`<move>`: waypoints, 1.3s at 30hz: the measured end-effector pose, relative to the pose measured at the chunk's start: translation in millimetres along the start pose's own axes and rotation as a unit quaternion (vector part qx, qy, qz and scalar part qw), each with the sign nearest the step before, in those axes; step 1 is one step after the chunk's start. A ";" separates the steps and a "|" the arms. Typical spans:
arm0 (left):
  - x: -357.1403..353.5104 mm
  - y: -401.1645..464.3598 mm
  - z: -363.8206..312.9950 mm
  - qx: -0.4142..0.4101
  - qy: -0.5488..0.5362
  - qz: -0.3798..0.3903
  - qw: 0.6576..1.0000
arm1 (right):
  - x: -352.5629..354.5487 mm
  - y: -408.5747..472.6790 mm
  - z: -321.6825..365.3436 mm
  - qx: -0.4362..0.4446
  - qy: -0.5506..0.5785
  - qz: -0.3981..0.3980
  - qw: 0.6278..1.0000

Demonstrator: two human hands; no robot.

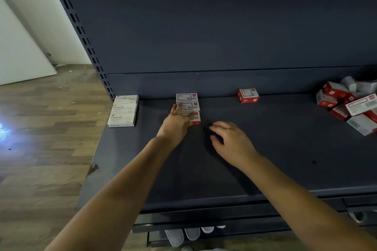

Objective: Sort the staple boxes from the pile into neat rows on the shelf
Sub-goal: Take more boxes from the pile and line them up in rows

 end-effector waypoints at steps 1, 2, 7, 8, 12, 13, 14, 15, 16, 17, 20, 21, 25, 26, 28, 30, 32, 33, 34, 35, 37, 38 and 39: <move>-0.6 0.2 0.6 0.000 -0.001 -0.001 1.000 | 0.2 0.4 0.1 0.002 0.001 -0.001 1.000; -1.2 0.4 1.3 -0.001 -0.006 -0.002 1.000 | 0.2 0.8 0.4 0.004 0.001 -0.002 1.000; -2.9 -0.3 -0.2 -0.003 -0.024 -0.007 1.000 | -0.2 2.2 -2.5 0.001 0.008 -0.001 1.000; -2.5 -0.9 -1.1 -0.002 -0.024 -0.011 1.000 | -0.2 2.2 -3.3 0.000 0.009 -0.001 1.000; -1.4 -0.7 -3.4 0.007 -0.015 -0.008 1.000 | -1.2 2.2 -7.9 -0.002 0.009 0.000 1.000; -1.1 -0.2 -3.7 0.008 -0.016 -0.007 1.000 | -1.2 2.3 -9.0 -0.004 0.011 -0.001 1.000; -1.2 0.3 -3.8 0.010 -0.018 -0.006 1.000 | -1.2 2.6 -10.0 -0.005 0.014 -0.001 1.000; -1.2 0.5 -3.8 0.011 -0.020 -0.005 1.000 | -1.4 2.8 -10.6 -0.005 0.016 -0.001 1.000; -1.1 0.5 -3.6 0.013 -0.023 -0.006 1.000 | -1.7 3.0 -11.0 -0.006 0.017 -0.001 1.000; -0.7 0.5 -3.3 0.015 -0.029 -0.008 0.999 | -2.0 3.1 -11.5 -0.006 0.018 -0.002 1.000; -0.1 1.2 -3.8 0.017 -0.038 -0.011 0.999 | -2.1 3.2 -12.8 -0.007 0.020 -0.005 1.000; -0.7 1.7 -4.1 0.018 -0.033 -0.009 0.999 | -2.0 2.9 -12.8 -0.007 0.020 -0.005 1.000; 0.3 2.0 -13.3 0.020 0.018 -0.004 1.000 | 1.3 0.2 -10.7 -0.002 0.017 -0.009 1.000; 1.0 -0.6 -20.1 0.018 0.031 -0.001 0.999 | 3.2 -0.5 -10.8 -0.002 0.016 -0.013 1.000; 1.7 -9.5 -41.5 -0.008 0.056 -0.004 0.998 | 7.6 -2.7 -13.5 -0.006 0.012 -0.020 1.000; -0.7 -23.8 -70.4 -0.057 0.075 -0.013 0.995 | 13.3 -7.1 -20.2 -0.013 0.009 -0.030 0.999; -7.9 -37.4 -94.2 -0.096 0.078 -0.012 0.992 | 20.6 -15.3 -29.5 -0.020 0.008 -0.049 0.999; -12.0 -41.2 -102.9 -0.107 0.080 -0.009 0.991 | 24.5 -20.8 -35.3 -0.023 0.008 -0.061 0.998; -15.7 -42.5 -110.2 -0.114 0.084 -0.008 0.990 | 28.5 -26.6 -42.1 -0.026 0.007 -0.073 0.997; -19.0 -42.0 -117.6 -0.120 0.089 -0.008 0.989 | 32.6 -32.2 -49.7 -0.028 0.005 -0.084 0.996; -24.5 -38.5 -133.7 -0.132 0.095 -0.011 0.987 | 41.3 -43.4 -66.4 -0.031 -0.001 -0.103 0.994; -26.8 -36.3 -143.5 -0.137 0.097 -0.013 0.986 | 46.3 -48.9 -75.3 -0.030 -0.004 -0.112 0.993; -29.2 -34.1 -153.9 -0.142 0.097 -0.015 0.985 | 51.5 -54.2 -84.5 -0.028 -0.008 -0.122 0.992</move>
Point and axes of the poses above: each hand's wrist, its own y-axis towards the middle knuckle, its own x-axis out of the back of the hand, z = x × y, the point moved 10 cm from there along y, towards the middle knuckle, and after that the axes turned 3 degrees about z, right-handed, at the moved point
